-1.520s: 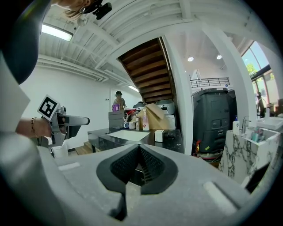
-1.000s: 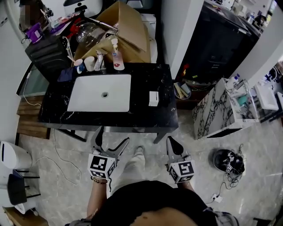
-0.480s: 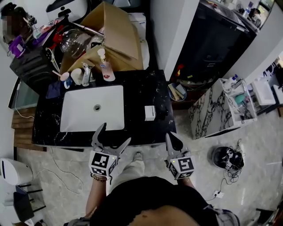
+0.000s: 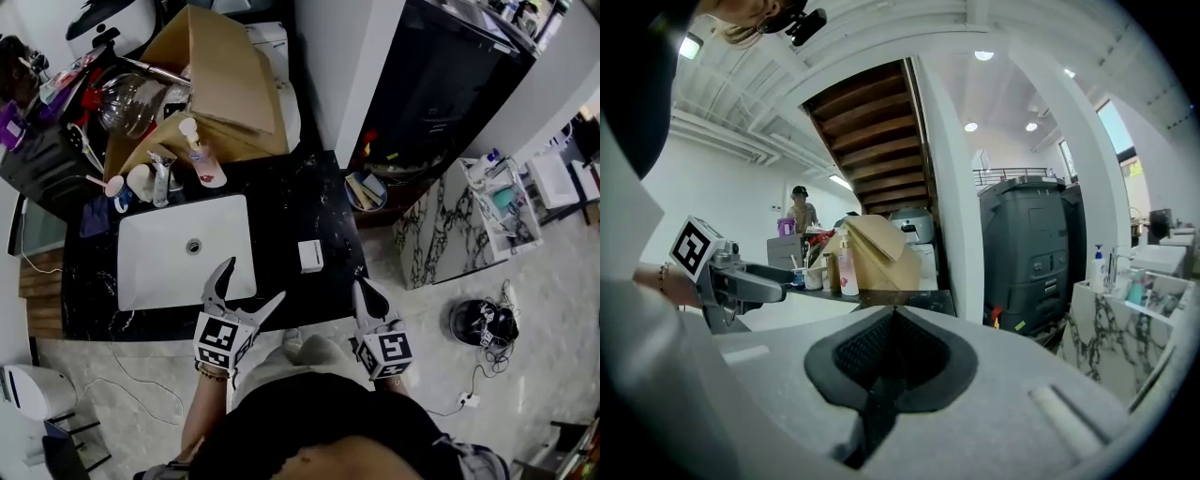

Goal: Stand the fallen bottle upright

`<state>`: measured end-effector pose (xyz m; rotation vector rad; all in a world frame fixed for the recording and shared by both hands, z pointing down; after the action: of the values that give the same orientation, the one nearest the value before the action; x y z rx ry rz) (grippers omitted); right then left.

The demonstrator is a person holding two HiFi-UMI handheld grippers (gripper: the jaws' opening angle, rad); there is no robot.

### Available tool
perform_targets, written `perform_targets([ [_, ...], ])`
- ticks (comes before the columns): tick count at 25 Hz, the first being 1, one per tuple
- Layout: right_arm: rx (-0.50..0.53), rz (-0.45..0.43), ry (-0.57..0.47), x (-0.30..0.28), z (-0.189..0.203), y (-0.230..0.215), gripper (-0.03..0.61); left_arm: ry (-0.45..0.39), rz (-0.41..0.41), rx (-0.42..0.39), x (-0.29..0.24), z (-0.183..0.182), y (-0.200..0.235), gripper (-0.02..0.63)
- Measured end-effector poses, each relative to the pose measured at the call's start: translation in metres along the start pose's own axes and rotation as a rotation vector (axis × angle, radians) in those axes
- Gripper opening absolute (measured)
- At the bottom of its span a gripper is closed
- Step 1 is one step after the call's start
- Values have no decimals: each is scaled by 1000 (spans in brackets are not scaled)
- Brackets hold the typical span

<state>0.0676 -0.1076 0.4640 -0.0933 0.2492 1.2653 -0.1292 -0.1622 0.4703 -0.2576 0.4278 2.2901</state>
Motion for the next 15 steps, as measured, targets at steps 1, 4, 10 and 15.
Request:
perform_targets([
  [1,1,0,7,-1,2,-1,3,6,10,-12,-4,0,-2,472],
  [4,5,8,27,-2,6,-8,4,23,39,-98,-21,-4,-10,472],
  [10,1,31,40,-10,6,-39,5,258,120,-346,-62,9,-31,472],
  [15,7,44,20,-20,-12,-69,4,343,201,-385,-94,0,-50,472],
])
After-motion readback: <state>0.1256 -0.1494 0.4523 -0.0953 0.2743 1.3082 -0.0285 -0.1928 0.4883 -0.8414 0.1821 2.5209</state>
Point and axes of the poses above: the fingertips, and each gripper's own axes: x backward along the fingers, y to its left, z out of its underside, the point moved 2 cm from there along x, backward along the fingers, and after that the axes turned 11 degrees about x, right-handed, at the moved point
